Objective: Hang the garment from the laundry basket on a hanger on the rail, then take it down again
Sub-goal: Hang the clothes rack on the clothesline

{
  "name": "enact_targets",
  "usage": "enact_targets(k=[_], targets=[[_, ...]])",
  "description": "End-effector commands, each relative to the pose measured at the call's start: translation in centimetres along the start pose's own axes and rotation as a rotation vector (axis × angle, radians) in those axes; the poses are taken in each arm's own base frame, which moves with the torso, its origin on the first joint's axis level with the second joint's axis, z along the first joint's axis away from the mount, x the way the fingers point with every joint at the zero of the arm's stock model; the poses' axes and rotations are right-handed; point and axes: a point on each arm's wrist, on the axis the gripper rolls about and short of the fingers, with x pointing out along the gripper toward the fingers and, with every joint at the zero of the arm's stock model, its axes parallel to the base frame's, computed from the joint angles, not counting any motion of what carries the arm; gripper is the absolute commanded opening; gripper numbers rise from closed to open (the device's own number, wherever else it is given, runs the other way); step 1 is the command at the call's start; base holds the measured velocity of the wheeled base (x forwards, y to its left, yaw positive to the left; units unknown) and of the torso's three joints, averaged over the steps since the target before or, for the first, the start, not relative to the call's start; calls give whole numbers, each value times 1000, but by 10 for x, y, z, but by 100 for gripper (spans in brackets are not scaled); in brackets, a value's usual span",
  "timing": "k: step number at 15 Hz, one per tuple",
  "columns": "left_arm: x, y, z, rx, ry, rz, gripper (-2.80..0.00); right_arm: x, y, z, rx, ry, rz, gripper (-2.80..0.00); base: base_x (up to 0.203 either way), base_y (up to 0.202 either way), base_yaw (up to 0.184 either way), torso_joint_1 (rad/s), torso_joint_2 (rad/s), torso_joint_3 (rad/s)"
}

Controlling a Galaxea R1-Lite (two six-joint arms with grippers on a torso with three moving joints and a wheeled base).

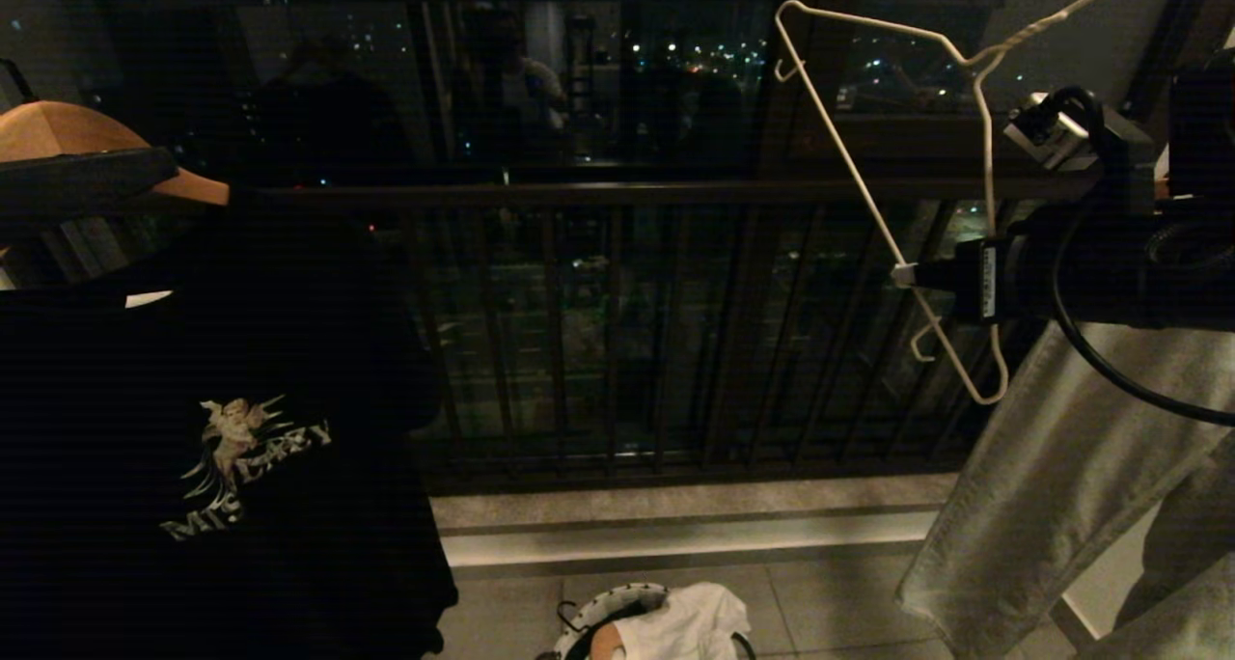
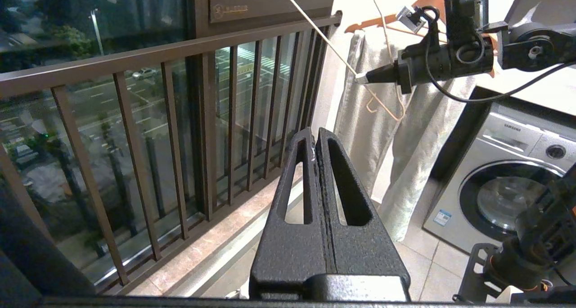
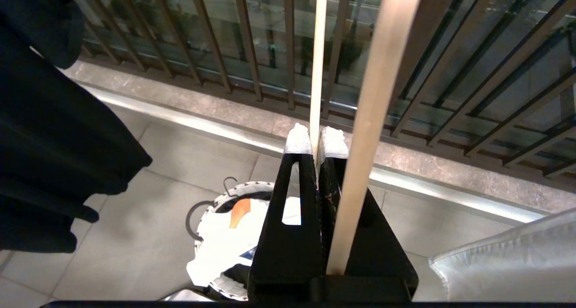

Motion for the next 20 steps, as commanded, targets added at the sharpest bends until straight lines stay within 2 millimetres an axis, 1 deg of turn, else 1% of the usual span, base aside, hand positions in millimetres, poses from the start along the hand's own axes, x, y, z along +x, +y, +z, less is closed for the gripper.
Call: enact_targets(k=[1,3,6,8,9,13,15,17,20], targets=[[0,0,0,1,0,-5,-280,-1,0,0,0,1,1,-280,0,0,0,0,0,0],[0,0,0,1,0,-5,-280,-5,1,-1,0,1,-2,-280,0,0,0,0,0,0],[0,0,0,0,0,-5,-280,-20,2,-6,0,-4,-27,-280,0,0,0,0,0,0],[0,0,0,-1,1,-5,-280,-24,2,-7,3,-8,-61,-280,0,0,0,0,0,0],[0,0,0,0,0,-5,-280,-27,3,-7,1,-16,-66,0,0,0,0,0,0,0],[-1,-1,0,1,-1,-7,-280,-41,6,-7,-1,-7,-61,0,0,0,0,0,0,0],[-1,-1,0,2,-1,-7,-280,-56,8,-9,1,3,-60,0,0,0,0,0,0,0],[-1,-3,0,3,0,-10,-280,-78,10,-11,2,-5,-67,0,0,0,0,0,0,0],[-9,-14,-3,19,-4,-30,-280,-125,16,-21,17,-42,-84,0,0,0,0,0,0,0]])
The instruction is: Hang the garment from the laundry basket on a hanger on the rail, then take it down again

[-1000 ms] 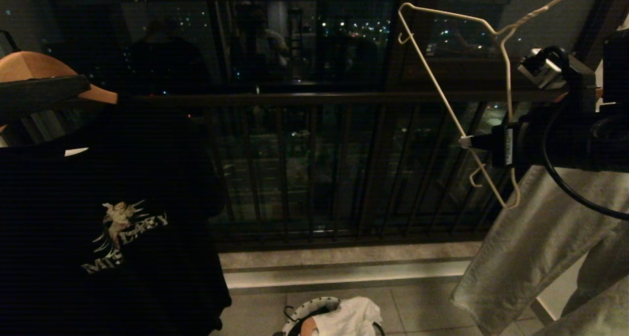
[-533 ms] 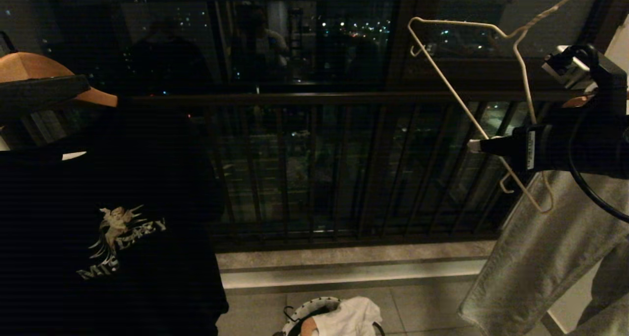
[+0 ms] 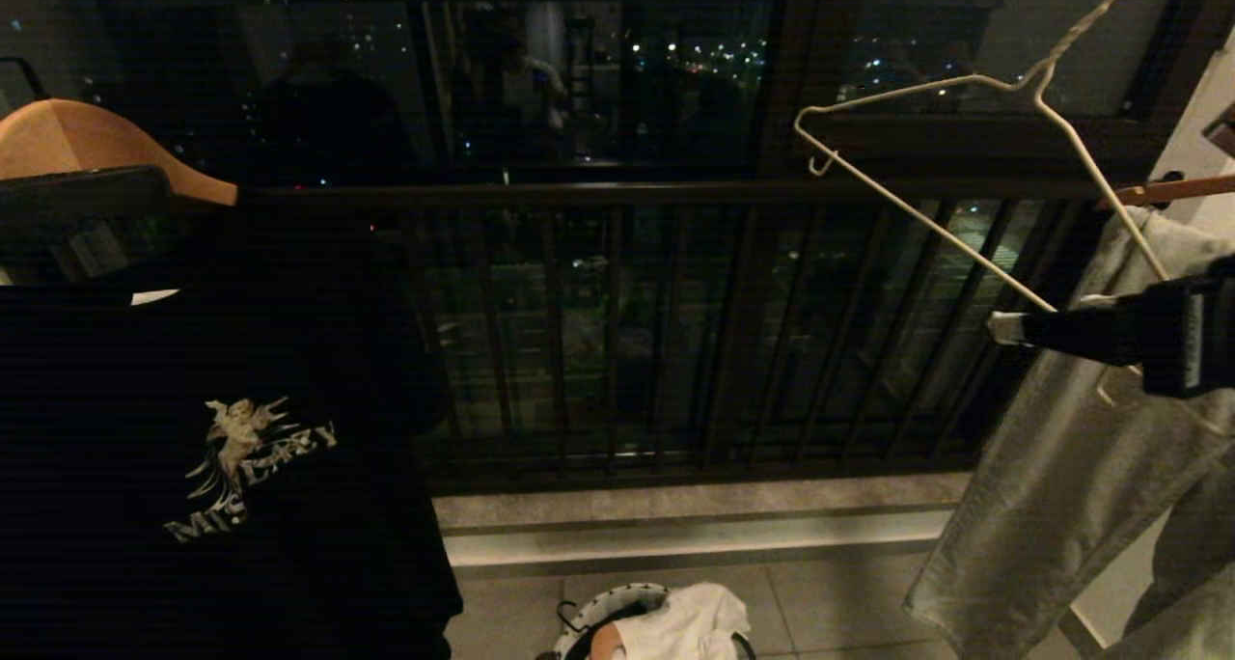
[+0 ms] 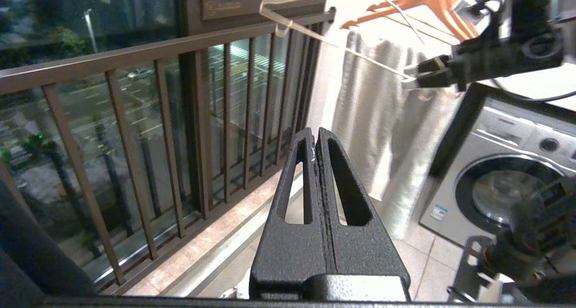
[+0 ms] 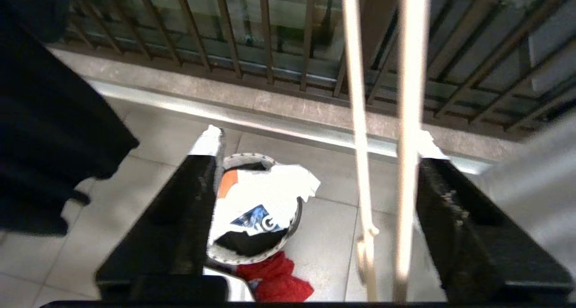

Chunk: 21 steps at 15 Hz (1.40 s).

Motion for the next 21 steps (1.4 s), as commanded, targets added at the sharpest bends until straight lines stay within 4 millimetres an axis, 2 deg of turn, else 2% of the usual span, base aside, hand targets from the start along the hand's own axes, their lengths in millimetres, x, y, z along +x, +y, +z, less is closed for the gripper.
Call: enact_targets(k=[1,4,7,12,13,17,21], targets=[[-6,-10,-1,15,-7,-15,-280,-50,2,-6,9,-92,-1,0,0,0,0,0,0,0],[-9,-11,-19,-36,30,-31,-280,-109,4,-31,25,-124,-5,0,0,0,0,0,0,0],[-15,-13,-38,-85,59,-20,-280,-157,6,-64,37,-142,-9,0,0,0,0,0,0,0],[-40,-46,-56,-51,33,1,-280,-218,9,-125,61,-188,-28,0,0,0,0,0,0,0],[-44,-52,-61,-62,37,8,-280,-224,10,-135,64,-183,-36,-280,0,0,0,0,0,0],[-67,-82,-80,-76,38,35,-280,-237,12,-161,72,-228,-38,-280,0,0,0,0,0,0],[-98,-124,-102,-75,22,96,-280,-238,13,-155,138,-284,-34,-280,0,0,0,0,0,0]])
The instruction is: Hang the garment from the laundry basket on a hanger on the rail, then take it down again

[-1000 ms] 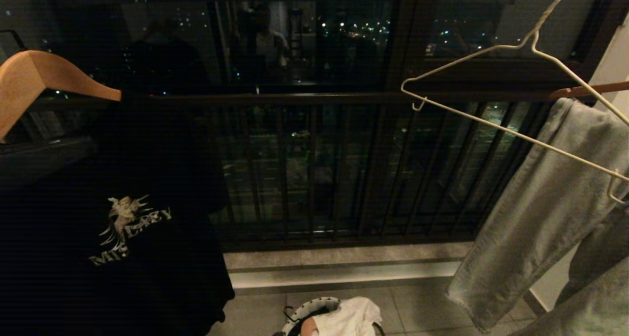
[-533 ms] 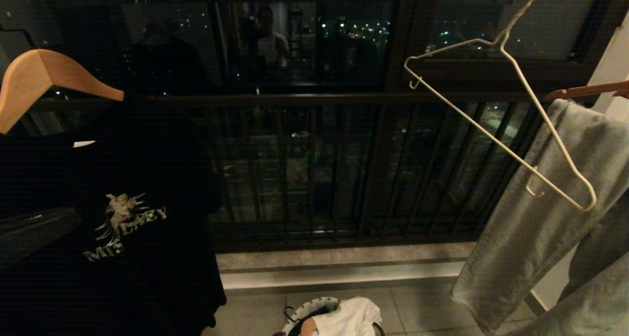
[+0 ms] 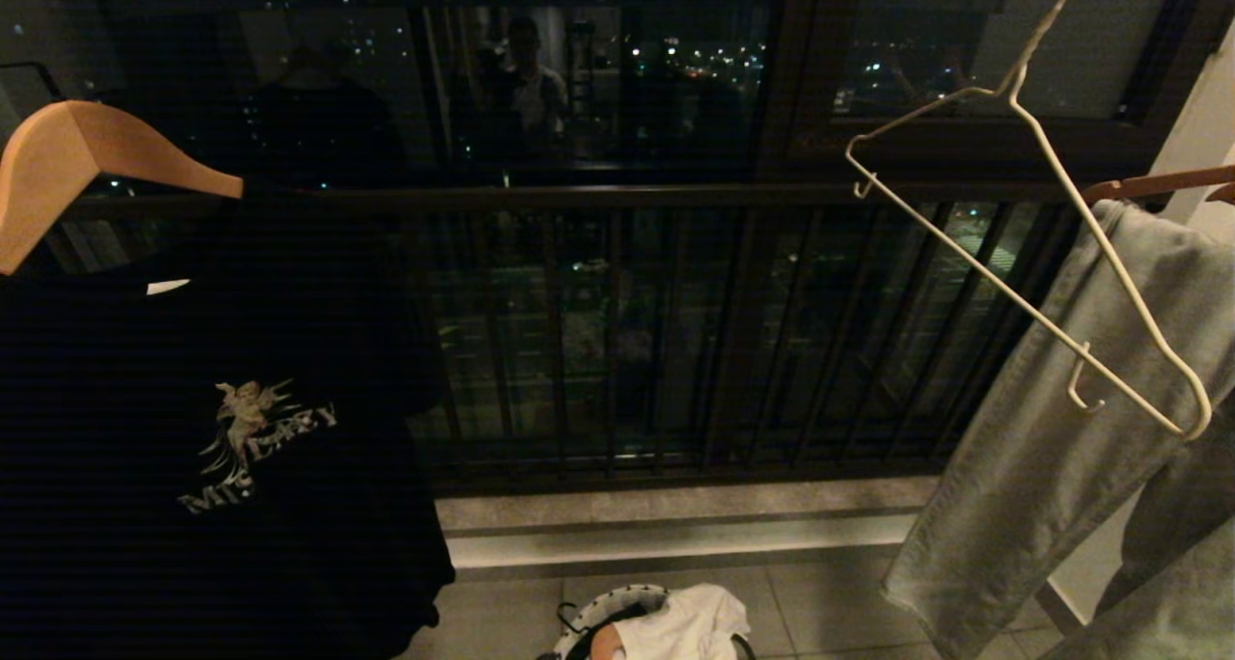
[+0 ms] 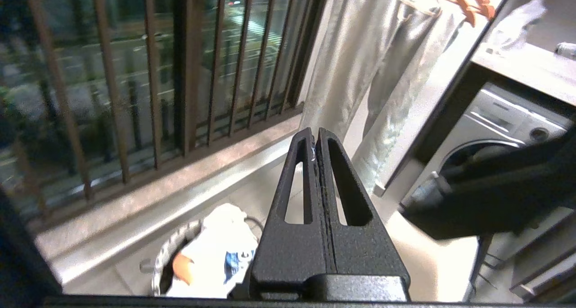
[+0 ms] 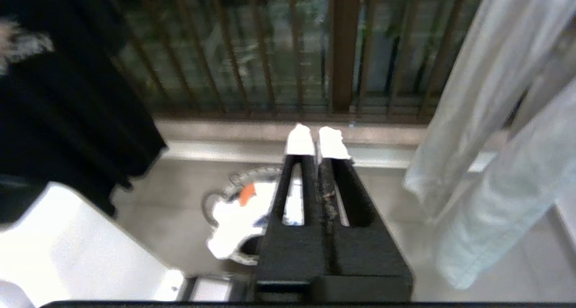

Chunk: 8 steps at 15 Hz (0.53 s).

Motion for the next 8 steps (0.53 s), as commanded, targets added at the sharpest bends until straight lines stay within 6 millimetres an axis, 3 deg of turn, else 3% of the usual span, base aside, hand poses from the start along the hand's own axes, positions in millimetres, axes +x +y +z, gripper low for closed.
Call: enact_targets(k=[1,3,6,8], targets=[[-19,-21,-13,-2,-6,21,-280,0,3,0,9,-8,-22,-280,0,0,0,0,0,0],[-22,-25,-10,-58,21,90,-280,5,15,1,21,-12,-107,-280,0,0,0,0,0,0],[-24,-27,-7,-39,9,100,-280,5,20,1,16,-39,-88,-280,0,0,0,0,0,0],[-21,-16,-22,14,41,182,-280,9,18,-9,-12,-13,-92,-280,0,0,0,0,0,0]])
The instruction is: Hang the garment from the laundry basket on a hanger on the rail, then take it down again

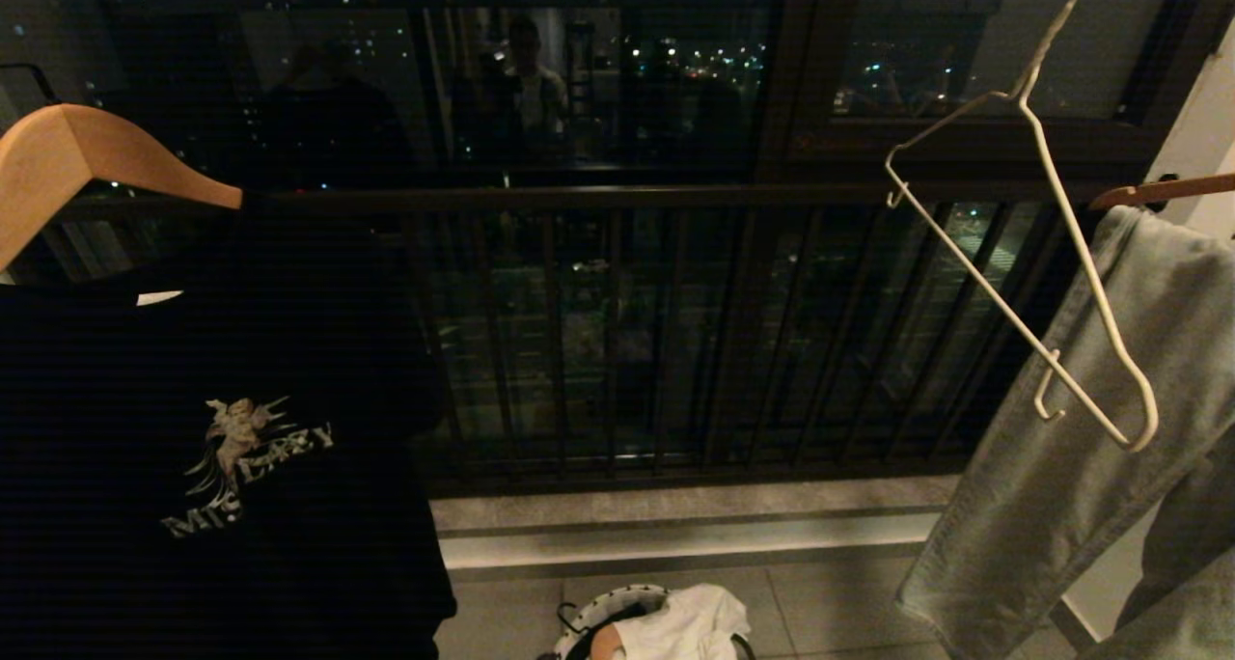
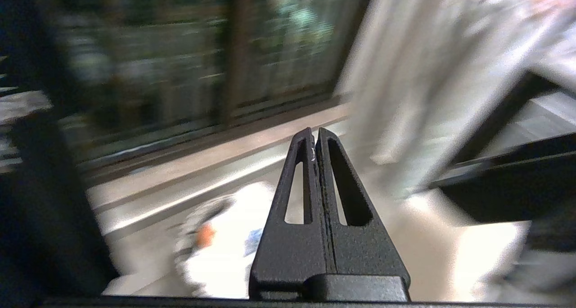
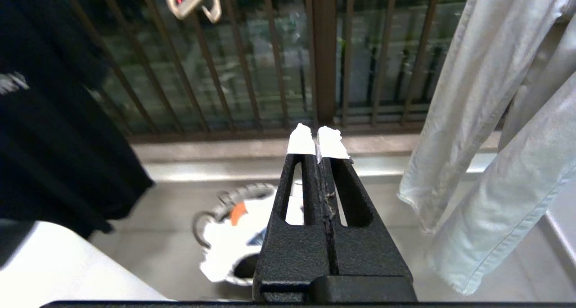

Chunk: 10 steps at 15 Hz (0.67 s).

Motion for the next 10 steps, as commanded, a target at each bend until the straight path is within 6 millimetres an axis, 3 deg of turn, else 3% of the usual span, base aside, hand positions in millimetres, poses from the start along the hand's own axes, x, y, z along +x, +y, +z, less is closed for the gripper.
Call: enact_targets(k=[1,4,10], targets=[[6,12,-20,93,53,72,-280,2,-1,-11,-16,9,-2,-280,0,0,0,0,0,0],[15,34,-59,236,128,238,-280,17,-3,-17,-38,-100,9,-280,0,0,0,0,0,0],[21,50,-73,368,-59,455,-280,69,-11,-46,-100,-355,27,-280,0,0,0,0,0,0]])
